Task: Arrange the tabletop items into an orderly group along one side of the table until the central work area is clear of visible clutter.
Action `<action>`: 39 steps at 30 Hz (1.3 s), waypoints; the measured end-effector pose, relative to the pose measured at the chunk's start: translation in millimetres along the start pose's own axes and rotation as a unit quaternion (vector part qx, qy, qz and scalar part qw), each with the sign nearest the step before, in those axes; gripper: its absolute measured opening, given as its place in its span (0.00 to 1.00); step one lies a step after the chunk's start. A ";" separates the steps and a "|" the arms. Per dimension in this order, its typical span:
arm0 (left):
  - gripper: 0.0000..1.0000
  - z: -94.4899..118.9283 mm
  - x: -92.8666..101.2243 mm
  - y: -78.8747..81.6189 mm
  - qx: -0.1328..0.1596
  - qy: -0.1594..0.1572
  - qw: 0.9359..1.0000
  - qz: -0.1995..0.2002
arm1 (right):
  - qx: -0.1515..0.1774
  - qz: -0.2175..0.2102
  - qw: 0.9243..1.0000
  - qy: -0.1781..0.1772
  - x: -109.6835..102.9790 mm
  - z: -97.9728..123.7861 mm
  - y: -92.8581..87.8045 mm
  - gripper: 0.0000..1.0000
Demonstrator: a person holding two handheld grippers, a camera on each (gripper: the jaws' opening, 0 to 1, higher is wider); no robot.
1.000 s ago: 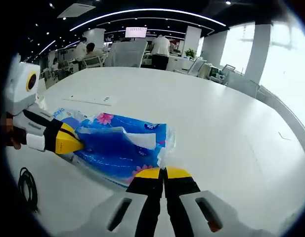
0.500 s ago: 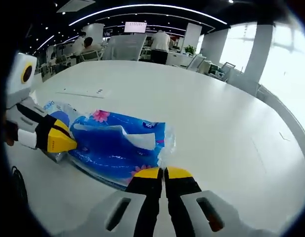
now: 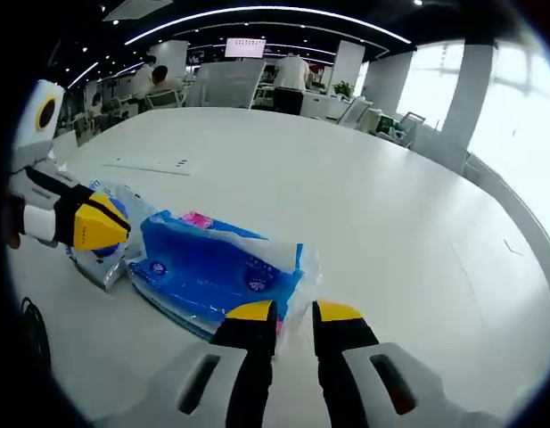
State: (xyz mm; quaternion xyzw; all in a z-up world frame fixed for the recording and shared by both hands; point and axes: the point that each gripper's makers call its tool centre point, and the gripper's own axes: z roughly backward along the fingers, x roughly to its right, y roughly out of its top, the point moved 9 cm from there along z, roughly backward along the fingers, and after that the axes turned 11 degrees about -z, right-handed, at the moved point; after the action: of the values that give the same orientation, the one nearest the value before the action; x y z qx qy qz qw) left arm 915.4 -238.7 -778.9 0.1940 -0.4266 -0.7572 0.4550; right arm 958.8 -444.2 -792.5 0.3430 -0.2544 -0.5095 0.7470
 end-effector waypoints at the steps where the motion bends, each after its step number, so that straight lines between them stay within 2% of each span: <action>1: 0.03 2.8 -0.5 0.7 0.005 0.002 1.000 -0.002 | 0.003 -0.003 1.000 0.001 -0.3 3.1 1.9 0.13; 7: 0.04 17.7 -7.4 -2.0 0.010 0.025 1.000 -0.007 | 0.020 -0.013 1.000 0.006 -7.4 14.4 8.7 0.17; 13: 0.07 38.5 -15.5 -11.6 0.009 0.051 0.999 -0.007 | 0.044 -0.028 0.998 0.028 -25.5 26.3 15.3 0.24; 19: 0.10 60.6 -22.1 -22.9 0.015 0.082 0.997 -0.005 | 0.044 -0.043 0.997 0.054 -48.4 32.4 11.2 0.34; 21: 0.11 67.4 -26.8 -28.1 0.014 0.100 0.995 0.010 | 0.034 -0.052 0.996 0.066 -55.4 31.7 7.1 0.39; 26: 0.11 84.9 -31.5 -37.8 0.015 0.124 0.992 0.013 | 0.035 -0.046 0.995 0.080 -73.1 35.8 2.2 0.40; 29: 0.13 93.0 -37.2 -45.5 0.013 0.140 0.990 0.032 | 0.033 -0.044 0.995 0.089 -81.3 35.2 1.5 0.40; 39: 0.14 116.5 -45.5 -66.5 0.008 0.168 0.985 0.041 | 0.023 -0.056 0.991 0.116 -103.0 35.1 -1.6 0.41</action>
State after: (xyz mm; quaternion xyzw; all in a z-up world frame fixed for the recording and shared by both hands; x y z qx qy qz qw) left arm 824.4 -130.4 -772.6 0.3043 -0.3579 -0.6910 0.5494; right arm 896.0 -357.1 -774.6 0.4302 -0.1582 -0.5017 0.7336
